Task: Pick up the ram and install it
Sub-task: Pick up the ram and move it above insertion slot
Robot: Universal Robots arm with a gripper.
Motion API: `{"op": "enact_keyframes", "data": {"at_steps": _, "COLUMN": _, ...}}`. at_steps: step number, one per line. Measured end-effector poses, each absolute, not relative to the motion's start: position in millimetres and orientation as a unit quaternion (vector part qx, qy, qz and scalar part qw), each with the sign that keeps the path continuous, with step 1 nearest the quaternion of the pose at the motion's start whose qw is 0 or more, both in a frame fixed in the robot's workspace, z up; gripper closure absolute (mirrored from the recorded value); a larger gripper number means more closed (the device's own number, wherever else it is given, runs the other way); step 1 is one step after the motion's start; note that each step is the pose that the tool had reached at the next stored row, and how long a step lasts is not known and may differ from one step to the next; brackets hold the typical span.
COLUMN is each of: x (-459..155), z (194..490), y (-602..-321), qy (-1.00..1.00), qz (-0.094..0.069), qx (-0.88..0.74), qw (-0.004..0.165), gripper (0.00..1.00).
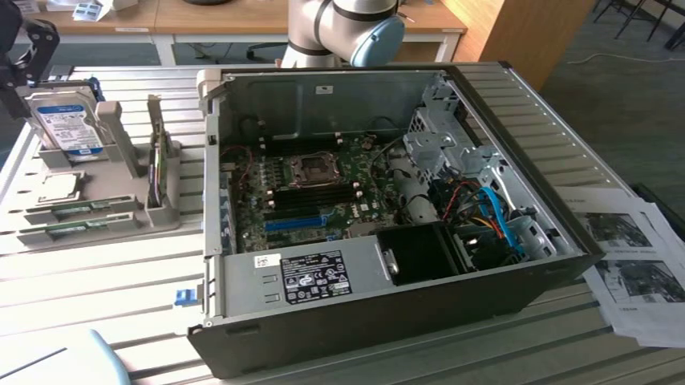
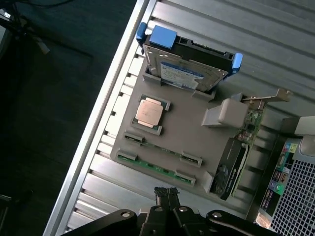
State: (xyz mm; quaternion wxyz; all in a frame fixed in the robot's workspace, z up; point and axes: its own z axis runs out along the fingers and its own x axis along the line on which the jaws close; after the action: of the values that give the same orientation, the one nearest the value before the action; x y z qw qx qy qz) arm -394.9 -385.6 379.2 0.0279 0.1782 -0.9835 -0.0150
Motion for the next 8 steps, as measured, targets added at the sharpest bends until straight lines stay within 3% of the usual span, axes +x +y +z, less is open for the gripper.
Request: {"op": "enact_keyframes", "data": {"at_steps": 8, "x": -394.9, "z": 379.2, "y": -385.6, "qy": -0.975, "qz": -0.014, "qx": 0.22, "qw": 0.029, "gripper": 0.91}}
